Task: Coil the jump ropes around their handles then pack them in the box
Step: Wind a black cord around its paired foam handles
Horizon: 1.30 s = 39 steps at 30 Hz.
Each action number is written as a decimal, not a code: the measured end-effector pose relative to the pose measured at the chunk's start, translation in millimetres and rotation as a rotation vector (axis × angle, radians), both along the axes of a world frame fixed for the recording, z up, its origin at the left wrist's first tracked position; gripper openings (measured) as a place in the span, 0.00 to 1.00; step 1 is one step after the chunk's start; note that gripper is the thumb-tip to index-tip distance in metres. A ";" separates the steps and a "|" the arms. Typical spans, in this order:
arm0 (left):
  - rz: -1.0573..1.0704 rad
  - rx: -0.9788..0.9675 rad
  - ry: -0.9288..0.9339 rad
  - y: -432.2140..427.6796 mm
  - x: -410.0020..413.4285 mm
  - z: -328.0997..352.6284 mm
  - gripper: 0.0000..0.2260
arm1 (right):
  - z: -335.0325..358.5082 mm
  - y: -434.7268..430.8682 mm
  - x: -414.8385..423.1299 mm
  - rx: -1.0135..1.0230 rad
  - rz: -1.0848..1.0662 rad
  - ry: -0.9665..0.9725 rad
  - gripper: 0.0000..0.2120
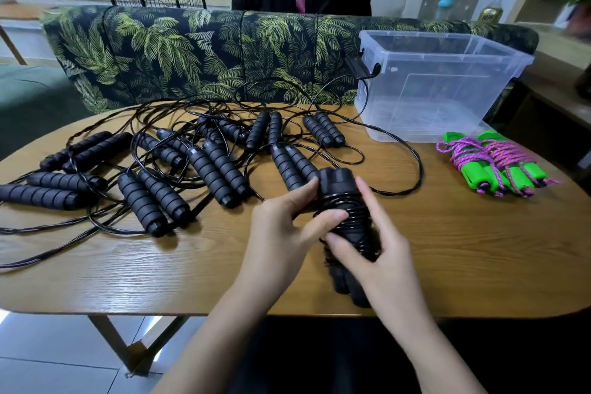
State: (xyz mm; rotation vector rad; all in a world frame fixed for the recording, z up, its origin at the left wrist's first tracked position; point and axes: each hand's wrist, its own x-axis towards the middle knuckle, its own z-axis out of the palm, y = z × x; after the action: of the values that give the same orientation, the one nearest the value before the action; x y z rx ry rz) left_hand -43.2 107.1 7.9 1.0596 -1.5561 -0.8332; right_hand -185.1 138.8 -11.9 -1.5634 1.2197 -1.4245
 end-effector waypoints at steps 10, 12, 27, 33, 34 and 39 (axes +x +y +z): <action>0.051 -0.004 -0.181 -1.0 2.8 1.7 0.33 | 4.1 2.2 -12.2 0.118 0.105 -0.215 0.31; 0.004 0.125 -0.014 -5.8 3.5 -2.1 0.29 | 5.3 2.4 -13.3 0.142 0.166 -0.253 0.31; 0.159 0.243 0.363 -10.0 -10.1 -13.5 0.13 | -4.5 2.7 9.6 -0.066 -0.242 0.786 0.35; 0.072 0.168 0.275 -8.9 -3.4 -13.6 0.10 | -10.7 -3.2 1.9 -0.166 -0.261 0.810 0.36; 0.074 0.153 0.255 -10.3 -1.1 -14.3 0.10 | -10.2 -3.3 0.0 -0.172 -0.242 0.790 0.35; 0.059 0.030 0.029 -17.4 15.4 -15.8 0.18 | -9.3 -3.6 -3.3 -0.205 -0.184 0.795 0.37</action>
State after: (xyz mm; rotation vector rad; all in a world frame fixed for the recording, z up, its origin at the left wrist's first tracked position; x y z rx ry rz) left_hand -27.8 89.7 -7.9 1.1051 -1.4856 -0.8304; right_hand -188.4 135.2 -21.2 -2.3304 1.7332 -1.0693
